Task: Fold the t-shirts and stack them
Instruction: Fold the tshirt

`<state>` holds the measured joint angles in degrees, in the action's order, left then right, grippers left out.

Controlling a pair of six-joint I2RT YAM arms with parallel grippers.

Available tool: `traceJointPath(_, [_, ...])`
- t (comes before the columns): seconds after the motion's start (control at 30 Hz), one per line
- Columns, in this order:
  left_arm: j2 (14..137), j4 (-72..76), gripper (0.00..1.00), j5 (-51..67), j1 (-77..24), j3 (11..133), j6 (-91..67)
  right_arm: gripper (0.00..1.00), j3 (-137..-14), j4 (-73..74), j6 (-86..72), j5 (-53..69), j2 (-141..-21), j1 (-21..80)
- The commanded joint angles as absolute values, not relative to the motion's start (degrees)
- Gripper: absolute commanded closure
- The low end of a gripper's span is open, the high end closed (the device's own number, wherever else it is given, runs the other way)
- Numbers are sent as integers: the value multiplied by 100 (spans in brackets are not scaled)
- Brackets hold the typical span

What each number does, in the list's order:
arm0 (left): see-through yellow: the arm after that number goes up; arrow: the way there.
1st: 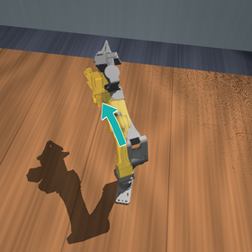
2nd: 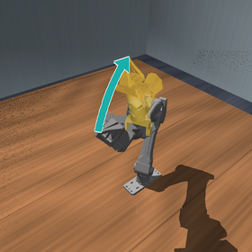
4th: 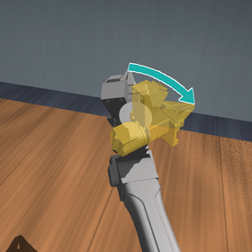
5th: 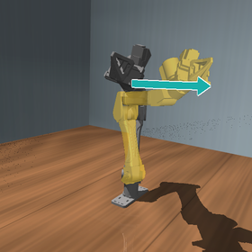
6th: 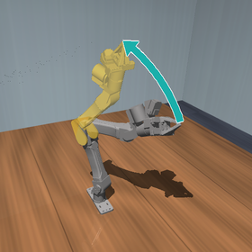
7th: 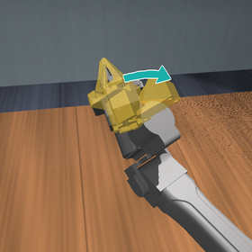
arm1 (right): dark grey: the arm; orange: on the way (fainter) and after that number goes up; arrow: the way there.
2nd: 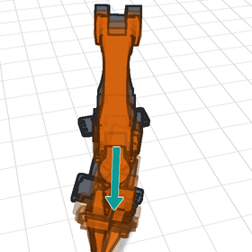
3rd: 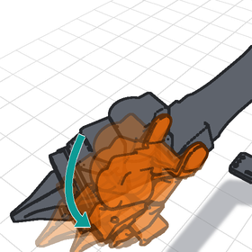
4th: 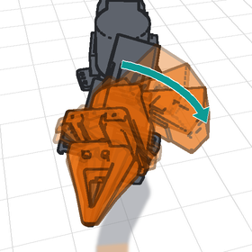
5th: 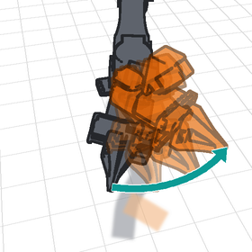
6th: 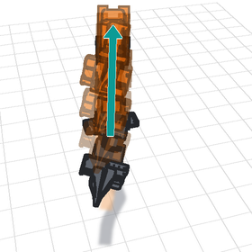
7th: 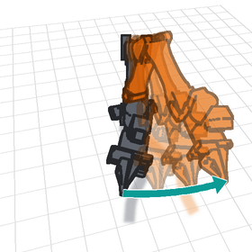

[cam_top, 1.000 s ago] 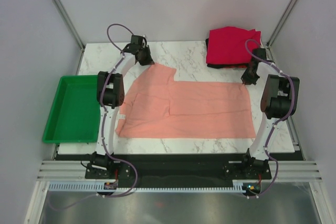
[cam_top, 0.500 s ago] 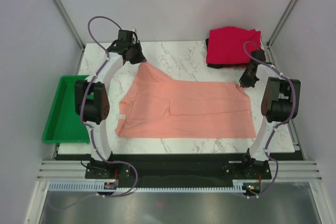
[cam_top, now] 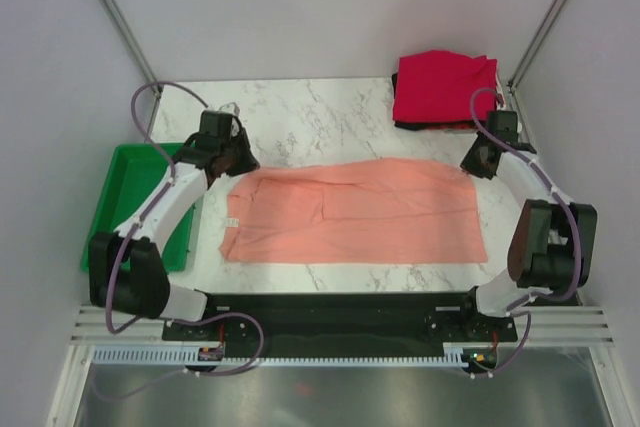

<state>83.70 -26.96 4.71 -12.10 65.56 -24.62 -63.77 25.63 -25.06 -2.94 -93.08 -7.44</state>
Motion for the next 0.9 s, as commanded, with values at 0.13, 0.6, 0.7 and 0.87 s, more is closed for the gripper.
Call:
traceJointPath(0.13, [6927, -2496, 98, 88, -1213, 5292, -2698, 100, -5512, 2031, -2680, -712, -8280, -747])
traceJointPath(0.6, [5608, -2654, 98, -184, -1230, 4035, -3251, 100, -4536, 1793, -3199, -449, -7752, -1361])
traceJointPath(0.7, [5476, -2698, 98, -281, -1222, 3868, -3366, 100, -4430, 1617, -3225, -97, -7778, -1503])
traceJointPath(0.87, [5160, -2751, 98, -325, -1230, 3613, -3734, 100, -4369, 1600, -3217, -9, -7840, -1503])
